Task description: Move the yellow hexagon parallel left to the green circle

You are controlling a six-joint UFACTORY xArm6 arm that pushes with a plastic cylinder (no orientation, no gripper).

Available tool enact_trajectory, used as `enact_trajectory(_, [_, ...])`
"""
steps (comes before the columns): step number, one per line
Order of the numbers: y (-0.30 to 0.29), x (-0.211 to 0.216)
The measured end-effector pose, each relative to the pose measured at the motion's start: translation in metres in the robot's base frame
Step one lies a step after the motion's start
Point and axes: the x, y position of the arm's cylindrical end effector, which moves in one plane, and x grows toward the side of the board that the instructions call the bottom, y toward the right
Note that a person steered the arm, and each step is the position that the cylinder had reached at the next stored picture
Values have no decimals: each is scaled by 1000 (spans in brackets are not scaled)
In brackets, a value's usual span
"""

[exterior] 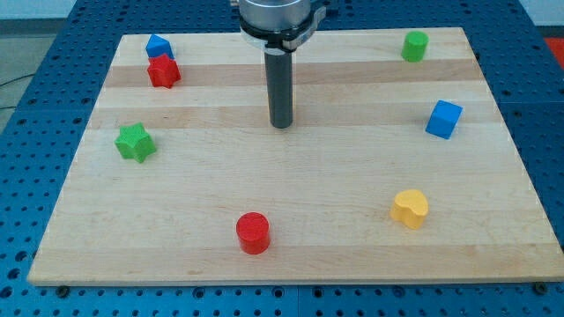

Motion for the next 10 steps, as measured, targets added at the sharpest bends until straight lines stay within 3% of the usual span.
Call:
enact_trajectory(2, [1,0])
enact_trajectory(3, [11,36])
enact_trajectory(4, [50,26])
enact_trajectory(5, [50,-21])
enact_trajectory(6, [51,-40])
enact_trajectory(7, [60,18])
enact_trajectory(9, [-3,-53])
enact_trajectory(10, [-7,-33])
